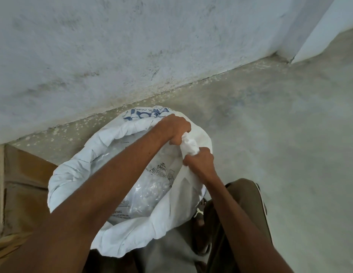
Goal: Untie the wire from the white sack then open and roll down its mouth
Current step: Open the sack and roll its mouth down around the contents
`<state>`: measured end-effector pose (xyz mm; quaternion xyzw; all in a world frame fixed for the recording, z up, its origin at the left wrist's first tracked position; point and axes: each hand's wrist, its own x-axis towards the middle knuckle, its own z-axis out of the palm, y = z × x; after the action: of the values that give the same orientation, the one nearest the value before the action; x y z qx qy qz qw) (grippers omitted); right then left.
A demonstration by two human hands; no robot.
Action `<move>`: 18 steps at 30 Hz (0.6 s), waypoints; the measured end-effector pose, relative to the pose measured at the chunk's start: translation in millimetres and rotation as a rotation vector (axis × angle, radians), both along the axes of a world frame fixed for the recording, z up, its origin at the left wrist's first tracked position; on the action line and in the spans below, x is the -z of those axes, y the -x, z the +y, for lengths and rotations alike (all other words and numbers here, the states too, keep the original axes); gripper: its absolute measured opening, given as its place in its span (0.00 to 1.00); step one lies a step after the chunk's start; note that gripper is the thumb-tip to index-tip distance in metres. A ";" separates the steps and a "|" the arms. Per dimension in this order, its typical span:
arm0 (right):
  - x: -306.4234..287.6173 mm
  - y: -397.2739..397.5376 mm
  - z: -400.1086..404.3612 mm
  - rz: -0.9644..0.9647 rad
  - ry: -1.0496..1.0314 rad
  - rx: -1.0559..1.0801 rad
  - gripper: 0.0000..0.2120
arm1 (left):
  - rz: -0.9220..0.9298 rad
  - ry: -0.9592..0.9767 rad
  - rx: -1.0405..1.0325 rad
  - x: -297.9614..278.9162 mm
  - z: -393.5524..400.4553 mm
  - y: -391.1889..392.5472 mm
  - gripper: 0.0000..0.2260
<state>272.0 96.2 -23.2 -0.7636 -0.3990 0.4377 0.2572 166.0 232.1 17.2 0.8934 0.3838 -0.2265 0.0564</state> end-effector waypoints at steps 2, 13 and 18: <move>-3.0 -11.0 6.2 0.223 0.104 0.031 0.17 | -0.055 -0.061 0.142 3.4 -9.0 -2.2 0.24; 5.7 12.5 -31.8 -0.062 -0.009 0.033 0.46 | -0.036 -0.095 0.080 20.3 -16.0 -4.9 0.13; 8.8 6.2 -39.7 0.229 0.086 0.173 0.26 | -0.137 0.075 0.022 14.4 -17.0 -6.2 0.15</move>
<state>265.8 56.5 -32.0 -0.7504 -0.2807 0.5150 0.3047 172.2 215.0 2.8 0.9082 0.3607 -0.1798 0.1132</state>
